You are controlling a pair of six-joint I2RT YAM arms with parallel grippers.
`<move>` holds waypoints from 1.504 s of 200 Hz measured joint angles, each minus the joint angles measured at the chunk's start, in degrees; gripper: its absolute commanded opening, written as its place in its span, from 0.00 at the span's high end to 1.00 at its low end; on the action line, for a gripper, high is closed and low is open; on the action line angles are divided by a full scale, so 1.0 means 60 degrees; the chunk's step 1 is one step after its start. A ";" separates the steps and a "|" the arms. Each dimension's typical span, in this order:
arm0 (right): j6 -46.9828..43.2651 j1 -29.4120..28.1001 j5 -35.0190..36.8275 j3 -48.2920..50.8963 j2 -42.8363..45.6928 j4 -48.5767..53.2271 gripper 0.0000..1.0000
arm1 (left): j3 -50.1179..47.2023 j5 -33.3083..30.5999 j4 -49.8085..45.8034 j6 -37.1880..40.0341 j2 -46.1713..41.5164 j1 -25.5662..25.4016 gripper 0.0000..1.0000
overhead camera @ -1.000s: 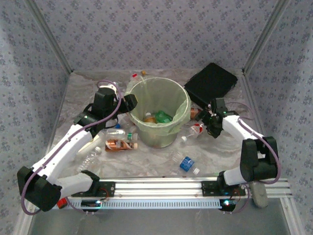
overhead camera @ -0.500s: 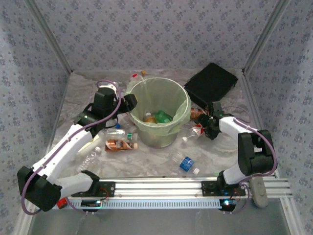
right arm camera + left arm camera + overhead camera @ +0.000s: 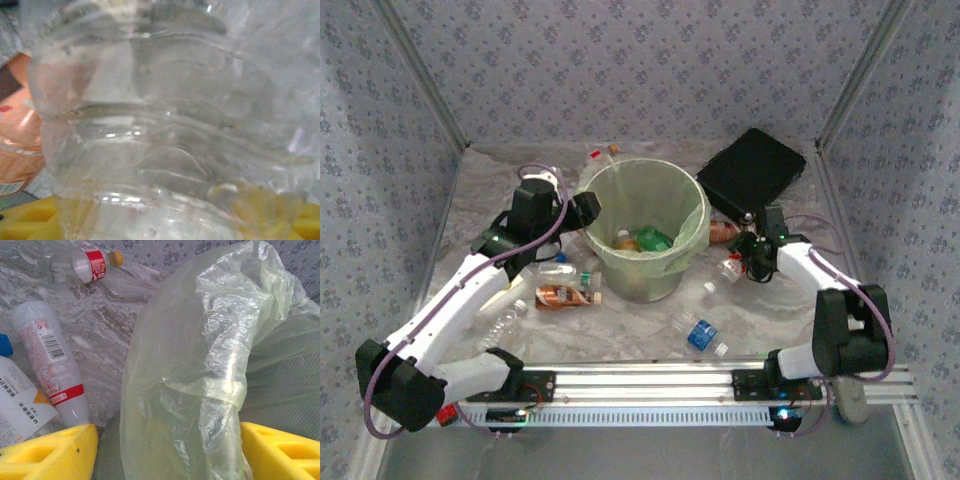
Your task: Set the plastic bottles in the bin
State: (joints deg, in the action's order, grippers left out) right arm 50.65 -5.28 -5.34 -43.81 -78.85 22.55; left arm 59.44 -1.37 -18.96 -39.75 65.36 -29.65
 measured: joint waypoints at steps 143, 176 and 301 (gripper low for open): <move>-0.2379 0.1086 -0.1599 -0.5836 0.1931 0.3005 0.43 | 0.0007 0.0033 0.0288 0.0004 0.0146 0.0004 0.28; -0.2991 0.0175 -0.1362 -0.7504 0.1541 0.3260 0.44 | 0.0007 0.0040 0.0288 0.0004 0.0146 0.0004 0.28; -0.5435 -0.5151 -0.0452 -1.1056 -0.2331 0.4794 0.42 | 0.0007 0.0044 0.0390 -0.0004 0.0197 0.0004 0.28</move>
State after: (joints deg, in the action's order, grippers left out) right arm 18.04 -36.18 -8.05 -110.15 -92.84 51.31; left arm 59.48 -1.10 -16.62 -39.77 66.54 -29.63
